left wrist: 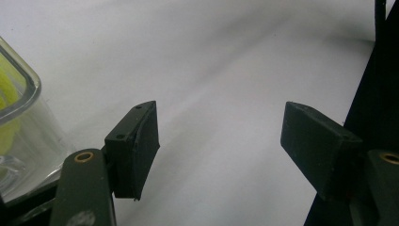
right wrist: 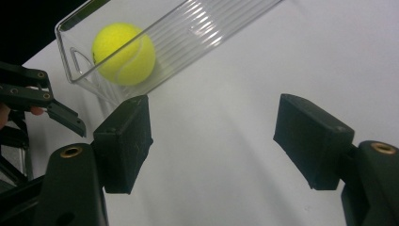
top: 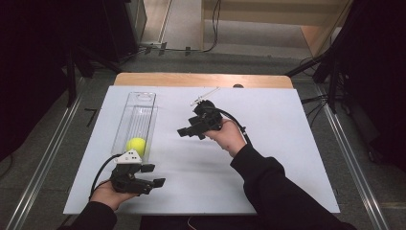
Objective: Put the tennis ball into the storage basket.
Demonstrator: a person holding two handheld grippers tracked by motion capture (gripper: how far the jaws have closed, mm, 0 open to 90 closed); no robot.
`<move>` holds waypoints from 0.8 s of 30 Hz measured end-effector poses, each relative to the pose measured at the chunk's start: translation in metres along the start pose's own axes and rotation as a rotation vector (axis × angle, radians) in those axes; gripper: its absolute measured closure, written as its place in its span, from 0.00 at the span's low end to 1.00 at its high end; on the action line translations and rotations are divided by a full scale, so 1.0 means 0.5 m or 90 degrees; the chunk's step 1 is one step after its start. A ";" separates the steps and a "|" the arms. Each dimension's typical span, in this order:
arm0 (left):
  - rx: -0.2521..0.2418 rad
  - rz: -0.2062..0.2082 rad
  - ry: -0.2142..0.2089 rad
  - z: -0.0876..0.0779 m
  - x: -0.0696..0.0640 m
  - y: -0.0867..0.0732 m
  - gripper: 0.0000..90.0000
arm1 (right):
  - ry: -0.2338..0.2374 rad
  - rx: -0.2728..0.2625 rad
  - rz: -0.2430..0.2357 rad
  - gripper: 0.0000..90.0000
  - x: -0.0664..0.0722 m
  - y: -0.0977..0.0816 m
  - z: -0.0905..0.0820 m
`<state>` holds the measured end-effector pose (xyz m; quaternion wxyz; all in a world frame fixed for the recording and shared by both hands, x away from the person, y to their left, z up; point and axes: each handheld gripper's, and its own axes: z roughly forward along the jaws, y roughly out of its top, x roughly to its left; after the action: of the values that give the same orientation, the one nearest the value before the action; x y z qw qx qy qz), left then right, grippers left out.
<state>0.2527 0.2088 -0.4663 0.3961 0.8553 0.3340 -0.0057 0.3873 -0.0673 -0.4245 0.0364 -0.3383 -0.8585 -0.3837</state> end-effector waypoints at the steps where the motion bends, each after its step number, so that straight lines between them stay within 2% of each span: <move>1: 0.000 0.000 0.000 0.000 0.000 0.000 0.32 | 0.000 -0.001 0.002 0.29 -0.002 -0.002 -0.001; 6: 0.000 -0.001 0.000 0.000 0.000 0.000 0.32 | 0.002 -0.005 0.003 0.29 -0.007 -0.014 -0.009; 11: -0.001 -0.005 -0.001 0.000 0.000 0.000 0.32 | -0.002 0.006 0.006 0.29 -0.009 -0.028 -0.018; 24: 0.002 -0.003 0.004 0.001 0.000 0.000 0.32 | -0.007 -0.001 0.007 0.29 -0.022 -0.069 -0.038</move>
<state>0.2528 0.2084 -0.4667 0.3936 0.8551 0.3373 -0.0048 0.3708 -0.1027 -0.4365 0.0338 -0.3448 -0.8567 -0.3822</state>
